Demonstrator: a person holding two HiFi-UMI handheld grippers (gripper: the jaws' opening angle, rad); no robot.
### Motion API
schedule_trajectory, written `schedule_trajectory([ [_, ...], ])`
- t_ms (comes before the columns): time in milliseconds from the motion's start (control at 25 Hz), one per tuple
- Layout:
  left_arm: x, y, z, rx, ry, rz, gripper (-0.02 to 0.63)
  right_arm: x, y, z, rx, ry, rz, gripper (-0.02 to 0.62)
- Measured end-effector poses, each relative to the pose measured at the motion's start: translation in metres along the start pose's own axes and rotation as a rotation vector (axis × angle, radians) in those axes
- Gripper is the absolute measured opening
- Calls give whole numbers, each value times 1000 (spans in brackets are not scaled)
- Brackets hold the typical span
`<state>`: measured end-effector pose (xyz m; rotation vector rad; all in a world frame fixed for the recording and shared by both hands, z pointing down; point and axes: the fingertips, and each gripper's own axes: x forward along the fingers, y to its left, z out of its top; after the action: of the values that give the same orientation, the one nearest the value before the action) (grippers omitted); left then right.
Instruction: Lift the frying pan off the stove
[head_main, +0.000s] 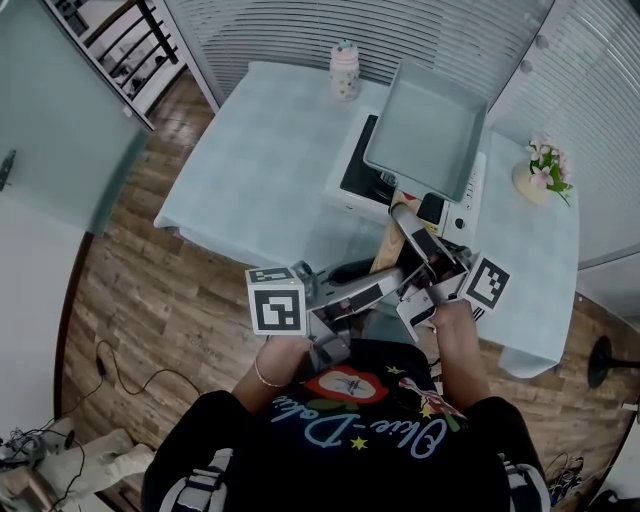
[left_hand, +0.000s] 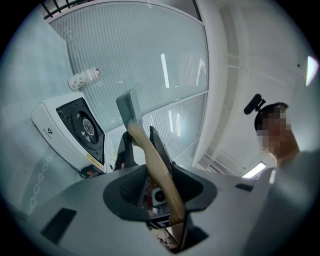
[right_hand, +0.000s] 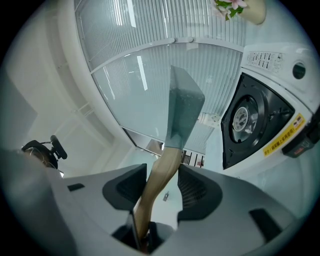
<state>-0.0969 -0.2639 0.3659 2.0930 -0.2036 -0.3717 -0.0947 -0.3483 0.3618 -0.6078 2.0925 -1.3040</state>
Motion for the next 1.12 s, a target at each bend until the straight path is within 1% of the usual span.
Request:
schedule_trajectory([
  [440, 0, -5, -2, 2, 0, -12, 153, -3, 5, -1, -11, 0, 0, 184],
  [600, 0, -7, -4, -11, -14, -18, 154, -5, 6, -2, -7, 3, 3, 184],
  [1120, -1, -8, -5, -4, -17, -16, 153, -5, 7, -3, -7, 6, 11, 184],
])
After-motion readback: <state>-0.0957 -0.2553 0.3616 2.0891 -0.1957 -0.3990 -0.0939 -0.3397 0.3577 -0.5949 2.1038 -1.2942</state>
